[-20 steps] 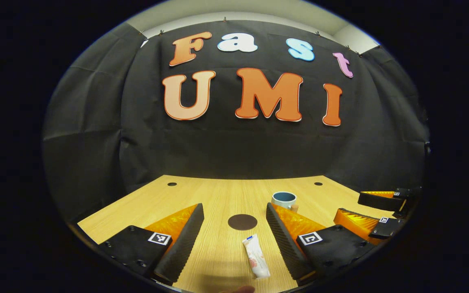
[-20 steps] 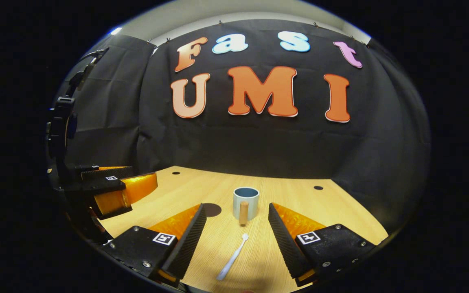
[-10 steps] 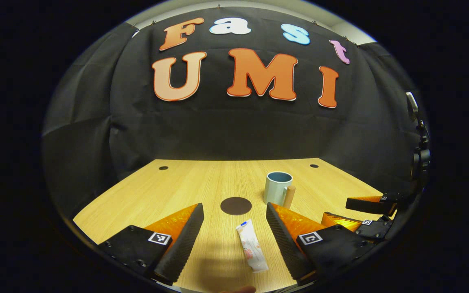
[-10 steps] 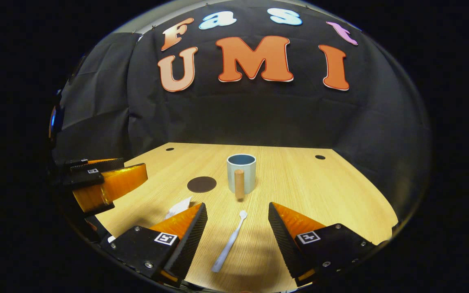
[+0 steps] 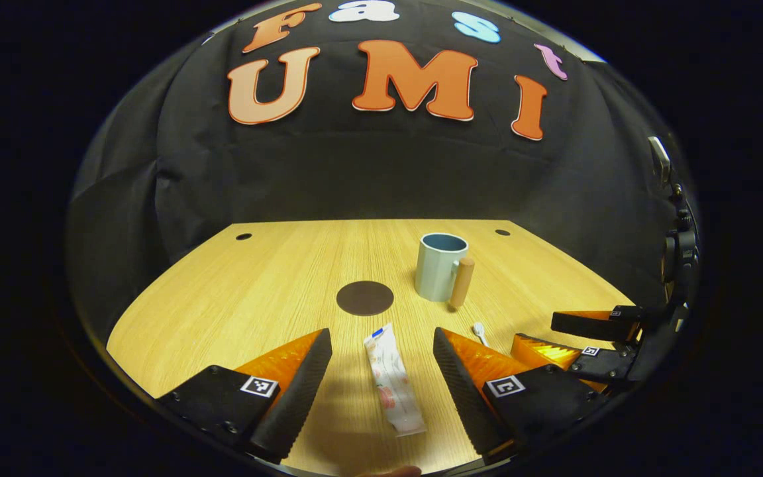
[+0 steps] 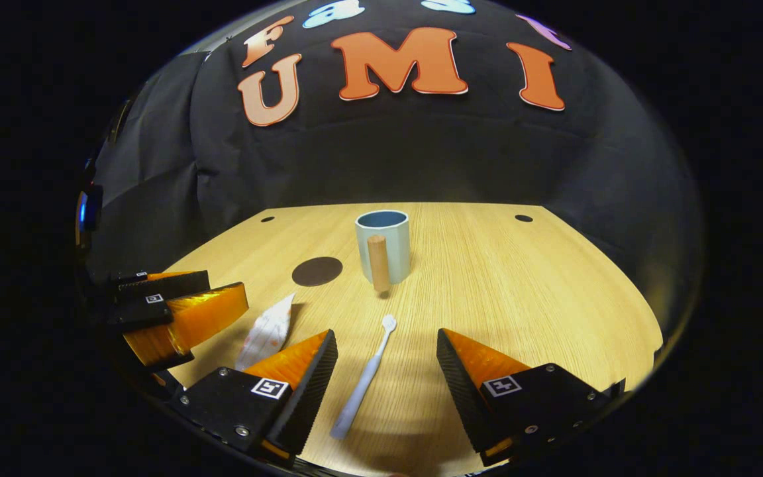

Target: Put the toothbrush and toothpaste on the desktop into the cup, then pick up the cup and place it on the coaster on the desktop.

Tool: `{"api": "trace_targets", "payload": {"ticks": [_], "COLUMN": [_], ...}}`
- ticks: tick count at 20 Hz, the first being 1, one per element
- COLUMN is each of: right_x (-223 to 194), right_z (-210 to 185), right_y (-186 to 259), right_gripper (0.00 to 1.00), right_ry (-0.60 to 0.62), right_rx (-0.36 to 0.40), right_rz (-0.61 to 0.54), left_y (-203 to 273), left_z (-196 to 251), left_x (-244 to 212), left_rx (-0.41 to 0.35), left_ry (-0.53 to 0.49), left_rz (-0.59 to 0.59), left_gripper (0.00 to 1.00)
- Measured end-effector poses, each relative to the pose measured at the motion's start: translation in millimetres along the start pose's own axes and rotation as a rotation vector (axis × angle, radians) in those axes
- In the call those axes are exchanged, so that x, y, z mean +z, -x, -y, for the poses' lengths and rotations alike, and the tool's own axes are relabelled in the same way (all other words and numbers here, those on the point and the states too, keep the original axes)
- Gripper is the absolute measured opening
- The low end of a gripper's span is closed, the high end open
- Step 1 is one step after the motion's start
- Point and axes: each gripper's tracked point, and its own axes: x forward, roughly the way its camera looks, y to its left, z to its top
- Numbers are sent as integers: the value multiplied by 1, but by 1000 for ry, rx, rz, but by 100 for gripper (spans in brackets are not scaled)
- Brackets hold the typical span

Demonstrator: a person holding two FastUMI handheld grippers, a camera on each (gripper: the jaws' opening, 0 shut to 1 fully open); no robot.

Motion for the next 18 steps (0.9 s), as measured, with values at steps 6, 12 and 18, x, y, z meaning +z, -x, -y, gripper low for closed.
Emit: {"api": "trace_targets", "payload": {"ticks": [6,12,18], "right_x": [-12,-16,-16], "right_z": [-4,-2,-3], "right_y": [-9,-8,-8], "right_gripper": [91,91,90], "right_ry": [-12,-13,-34], "right_rx": [9,10,14], "right_rz": [-53,-70,-91], "left_y": [-15,-20,-33], "left_z": [8,7,1], "left_x": [-21,-46,-76], "left_rx": [-10,-15,10], "left_ry": [11,11,72], "left_rz": [-83,-193,-310], "left_gripper": [98,95,94]}}
